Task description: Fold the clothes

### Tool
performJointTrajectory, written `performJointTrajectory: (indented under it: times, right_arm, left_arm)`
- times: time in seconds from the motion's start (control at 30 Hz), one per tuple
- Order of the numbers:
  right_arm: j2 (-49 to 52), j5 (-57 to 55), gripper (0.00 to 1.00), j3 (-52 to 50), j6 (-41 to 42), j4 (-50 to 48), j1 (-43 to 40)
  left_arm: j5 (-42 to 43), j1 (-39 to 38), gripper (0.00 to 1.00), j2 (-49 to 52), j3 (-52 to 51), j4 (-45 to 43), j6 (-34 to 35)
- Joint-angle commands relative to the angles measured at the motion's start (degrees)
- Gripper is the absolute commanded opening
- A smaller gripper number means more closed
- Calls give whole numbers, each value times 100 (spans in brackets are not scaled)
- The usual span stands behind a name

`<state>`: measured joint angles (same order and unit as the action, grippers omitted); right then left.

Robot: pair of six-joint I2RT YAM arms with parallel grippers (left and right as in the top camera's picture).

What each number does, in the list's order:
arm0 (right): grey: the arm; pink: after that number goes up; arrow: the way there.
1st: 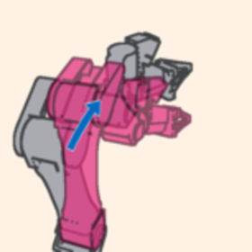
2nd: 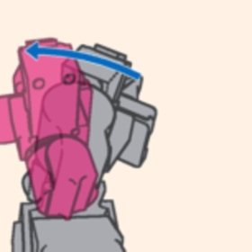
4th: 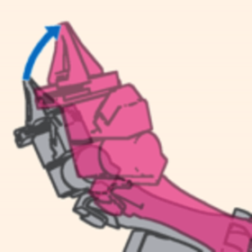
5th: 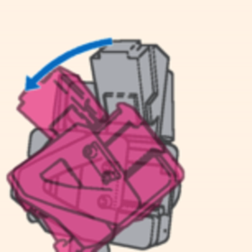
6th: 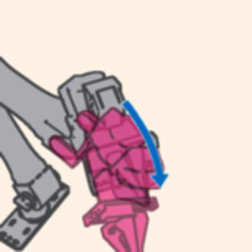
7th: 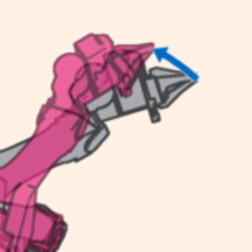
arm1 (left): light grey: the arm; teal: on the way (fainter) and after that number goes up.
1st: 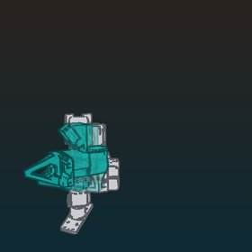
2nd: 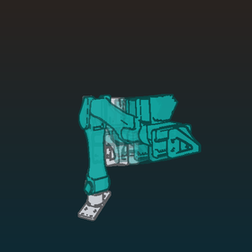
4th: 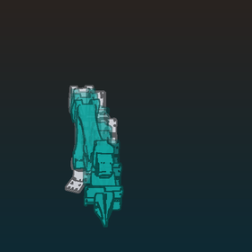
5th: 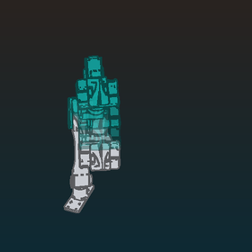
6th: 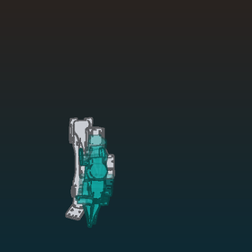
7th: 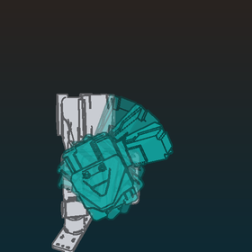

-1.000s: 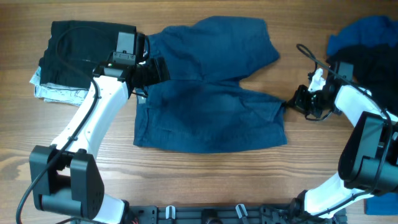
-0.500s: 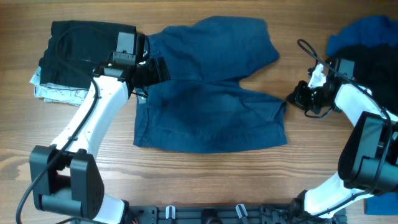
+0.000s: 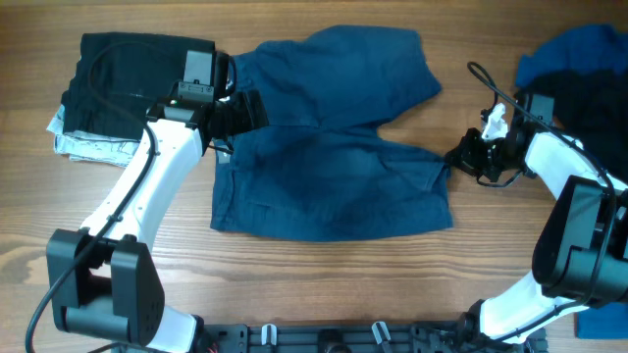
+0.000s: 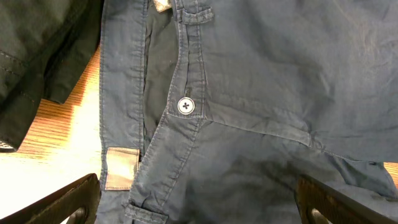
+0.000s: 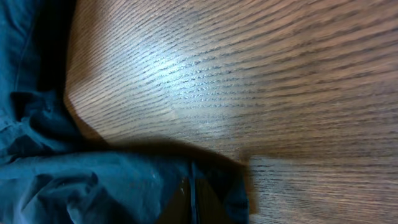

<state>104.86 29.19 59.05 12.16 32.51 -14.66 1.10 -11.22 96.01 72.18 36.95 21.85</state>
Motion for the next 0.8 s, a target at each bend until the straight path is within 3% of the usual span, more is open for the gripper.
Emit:
performJointTrajectory:
  times: [0.0, 0.2, 0.47, 0.77]
  right_arm:
    - [111, -654, 4, -66, -4, -175, 33]
    - [109, -1019, 4, 74, -299, -372, 33]
    - [101, -1032, 4, 144, -15, 586, 35]
    - [101, -162, 4, 144, -17, 490, 35]
  left_arm:
    - [-79, 26, 100, -31, 15, 22, -46]
    - [-79, 26, 100, -31, 15, 39, -46]
    - [-79, 26, 100, -31, 15, 87, -46]
    - [-79, 26, 100, -31, 15, 94, -46]
